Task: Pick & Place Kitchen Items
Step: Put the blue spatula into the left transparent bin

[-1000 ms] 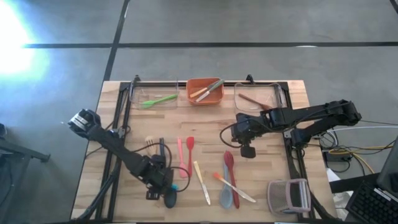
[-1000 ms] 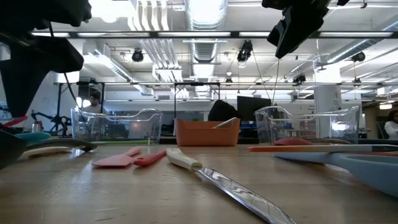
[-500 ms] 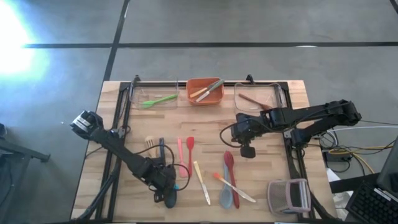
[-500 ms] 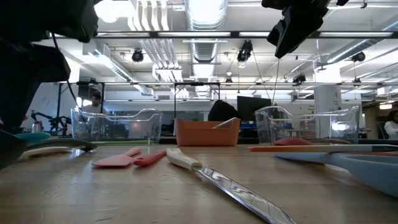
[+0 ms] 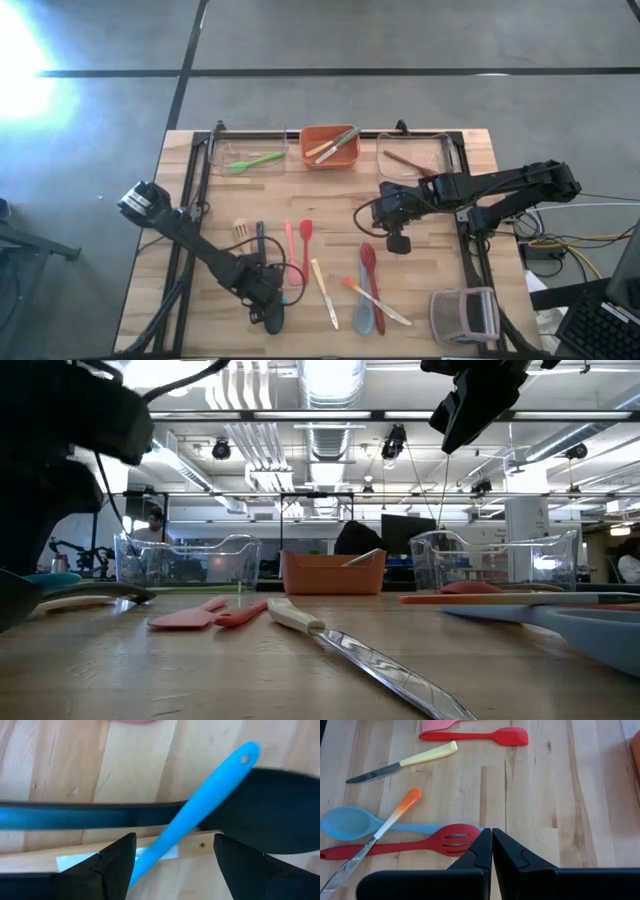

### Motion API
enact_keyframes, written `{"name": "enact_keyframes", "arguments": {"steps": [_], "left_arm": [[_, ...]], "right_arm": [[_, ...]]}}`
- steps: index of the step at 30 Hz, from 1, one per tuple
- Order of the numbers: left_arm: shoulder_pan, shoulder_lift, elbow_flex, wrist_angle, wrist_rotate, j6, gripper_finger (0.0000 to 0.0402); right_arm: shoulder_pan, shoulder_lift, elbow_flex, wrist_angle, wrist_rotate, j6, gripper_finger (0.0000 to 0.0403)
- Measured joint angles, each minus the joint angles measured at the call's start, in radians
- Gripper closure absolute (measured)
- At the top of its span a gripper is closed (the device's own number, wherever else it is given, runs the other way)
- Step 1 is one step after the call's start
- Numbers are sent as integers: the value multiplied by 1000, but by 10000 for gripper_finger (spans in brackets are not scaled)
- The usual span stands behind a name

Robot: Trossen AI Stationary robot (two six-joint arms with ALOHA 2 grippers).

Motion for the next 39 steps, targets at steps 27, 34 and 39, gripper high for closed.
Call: {"name": "enact_keyframes", "arguments": {"steps": [27,34,39], "left_arm": [[20,1,-55,57,-61,10,235],[20,1,-56,62,-59,82,362],[20,1,-56,62,-57,102,362]], "right_arm": [[-2,0,0,3,0,-6,394],[-2,0,0,3,0,-6,394],[-2,0,0,3,0,-6,394]]}}
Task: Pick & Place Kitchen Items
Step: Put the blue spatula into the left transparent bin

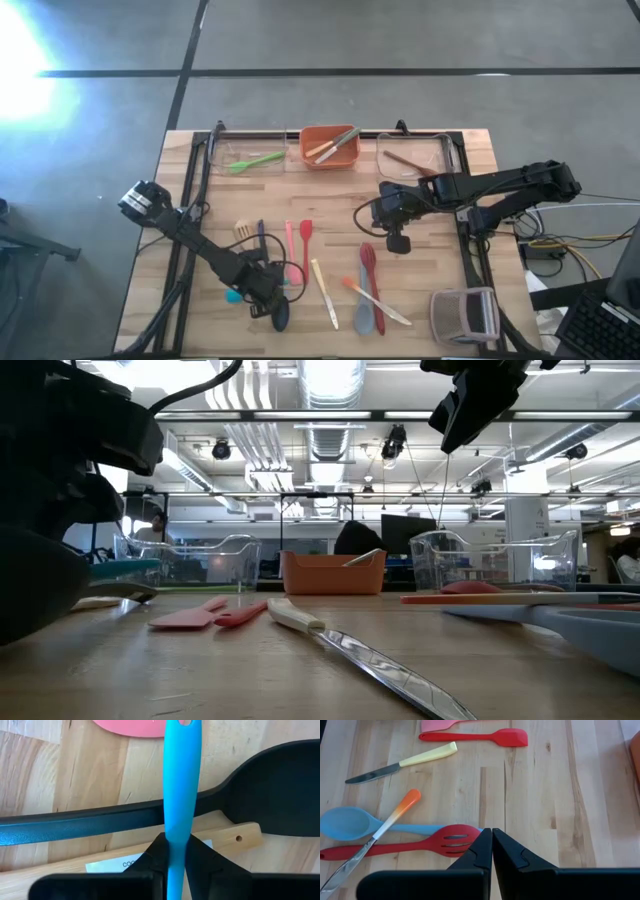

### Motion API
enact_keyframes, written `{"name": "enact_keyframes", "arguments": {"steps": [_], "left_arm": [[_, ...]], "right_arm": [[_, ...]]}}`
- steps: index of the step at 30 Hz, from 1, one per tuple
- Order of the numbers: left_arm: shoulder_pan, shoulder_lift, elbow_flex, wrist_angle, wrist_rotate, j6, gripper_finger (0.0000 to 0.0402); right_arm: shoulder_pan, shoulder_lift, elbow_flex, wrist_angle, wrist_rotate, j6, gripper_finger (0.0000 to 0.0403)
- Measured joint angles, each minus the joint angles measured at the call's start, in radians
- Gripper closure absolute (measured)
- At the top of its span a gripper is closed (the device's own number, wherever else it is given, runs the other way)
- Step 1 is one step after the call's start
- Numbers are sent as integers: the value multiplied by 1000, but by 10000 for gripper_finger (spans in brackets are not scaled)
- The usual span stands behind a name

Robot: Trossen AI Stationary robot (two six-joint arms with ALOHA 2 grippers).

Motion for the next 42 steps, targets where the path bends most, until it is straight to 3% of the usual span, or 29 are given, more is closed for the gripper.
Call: {"name": "enact_keyframes", "arguments": {"steps": [11,25,31,36,42], "left_arm": [[0,-23,7,-14,37,34,362],[0,-181,30,-131,6,87,362],[0,-292,61,-284,-109,120,362],[22,-387,101,-419,-319,159,362],[123,-485,135,-454,-519,295,362]], "right_arm": [[0,0,0,0,0,0,394],[0,0,0,0,0,3,394],[0,0,0,2,0,3,394],[0,0,0,26,0,0,394],[0,0,0,26,0,0,394]]}}
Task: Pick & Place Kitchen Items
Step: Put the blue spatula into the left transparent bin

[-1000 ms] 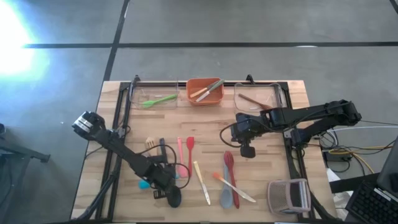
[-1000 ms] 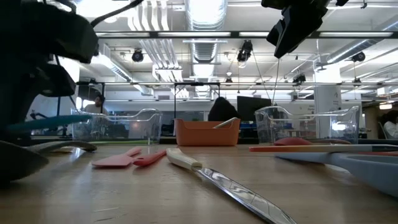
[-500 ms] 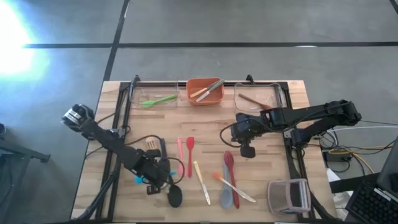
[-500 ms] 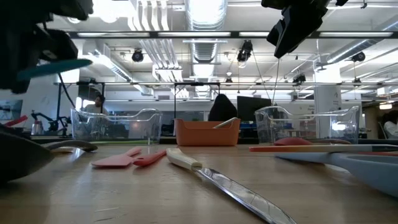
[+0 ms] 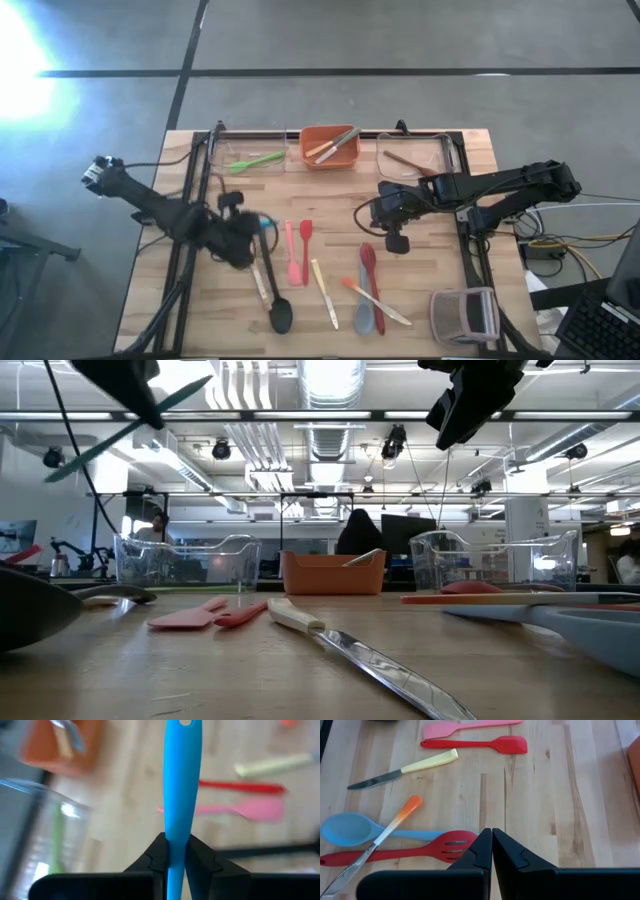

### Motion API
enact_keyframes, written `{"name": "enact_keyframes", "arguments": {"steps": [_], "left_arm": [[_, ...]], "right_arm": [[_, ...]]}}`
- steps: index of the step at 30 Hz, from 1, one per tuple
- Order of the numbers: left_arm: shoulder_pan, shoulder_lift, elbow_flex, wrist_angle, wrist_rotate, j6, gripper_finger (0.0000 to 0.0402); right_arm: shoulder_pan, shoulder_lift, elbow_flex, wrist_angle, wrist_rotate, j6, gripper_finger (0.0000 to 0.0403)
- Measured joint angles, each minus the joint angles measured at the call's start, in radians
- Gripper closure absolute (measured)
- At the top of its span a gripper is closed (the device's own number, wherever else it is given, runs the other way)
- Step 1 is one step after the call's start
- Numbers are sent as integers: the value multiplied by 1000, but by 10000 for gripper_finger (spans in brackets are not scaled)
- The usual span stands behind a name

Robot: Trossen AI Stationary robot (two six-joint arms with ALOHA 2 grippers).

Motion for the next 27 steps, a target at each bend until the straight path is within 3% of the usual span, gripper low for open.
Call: {"name": "enact_keyframes", "arguments": {"steps": [6,13,27], "left_arm": [[173,-53,39,0,-84,175,362],[425,-60,104,-2,-66,365,362],[1023,-45,127,65,331,746,362]], "right_arm": [[0,0,0,-1,0,0,394],[0,0,0,-1,0,-19,394],[0,0,0,13,0,-59,394]]}}
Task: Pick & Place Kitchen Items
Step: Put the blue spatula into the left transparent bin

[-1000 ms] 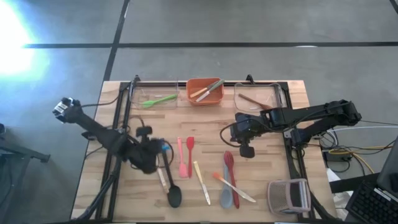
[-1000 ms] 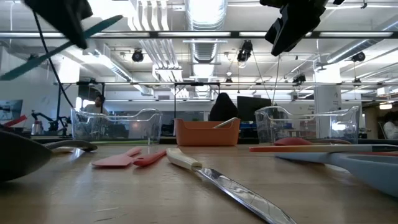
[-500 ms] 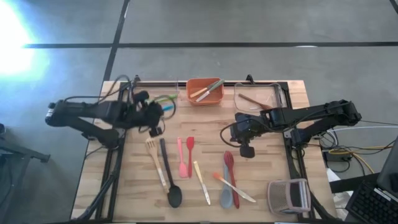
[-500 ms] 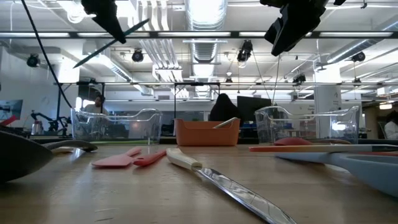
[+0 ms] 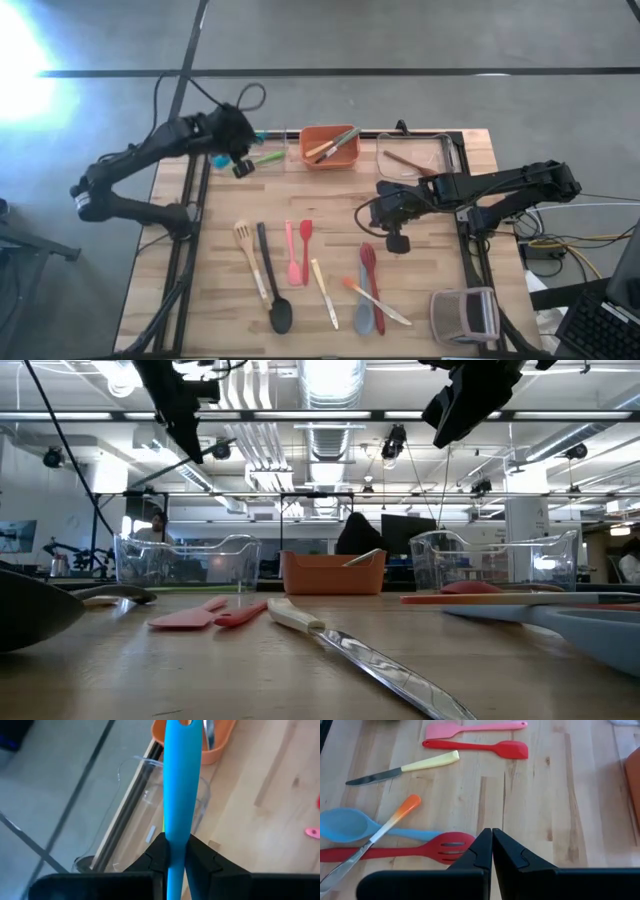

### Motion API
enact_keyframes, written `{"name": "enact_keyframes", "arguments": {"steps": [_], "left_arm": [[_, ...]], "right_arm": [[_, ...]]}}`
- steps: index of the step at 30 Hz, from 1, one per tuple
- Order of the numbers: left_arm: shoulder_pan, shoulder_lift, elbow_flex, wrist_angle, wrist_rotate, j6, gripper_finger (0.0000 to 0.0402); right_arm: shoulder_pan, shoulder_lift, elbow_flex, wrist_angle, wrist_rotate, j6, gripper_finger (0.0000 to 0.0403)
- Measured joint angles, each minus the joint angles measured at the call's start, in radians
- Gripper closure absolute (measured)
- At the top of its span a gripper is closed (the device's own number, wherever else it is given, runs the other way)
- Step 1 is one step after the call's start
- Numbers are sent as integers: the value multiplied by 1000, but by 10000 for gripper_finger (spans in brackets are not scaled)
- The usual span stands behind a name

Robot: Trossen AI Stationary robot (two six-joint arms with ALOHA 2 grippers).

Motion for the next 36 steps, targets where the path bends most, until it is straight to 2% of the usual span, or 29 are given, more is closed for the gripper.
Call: {"name": "enact_keyframes", "arguments": {"steps": [6,12,18,26,30,36], "left_arm": [[147,88,0,30,123,82,362],[210,231,2,27,107,165,362],[271,376,58,29,80,201,362],[315,524,126,32,101,238,362],[330,561,131,49,190,254,362],[345,601,131,79,198,253,362]], "right_arm": [[-10,0,0,10,0,-19,394],[-29,0,0,10,0,-20,394],[-40,0,0,10,0,-28,394],[-39,0,-4,6,0,-43,394],[-39,0,-8,5,0,-43,394],[-39,0,-22,5,0,-46,394]]}}
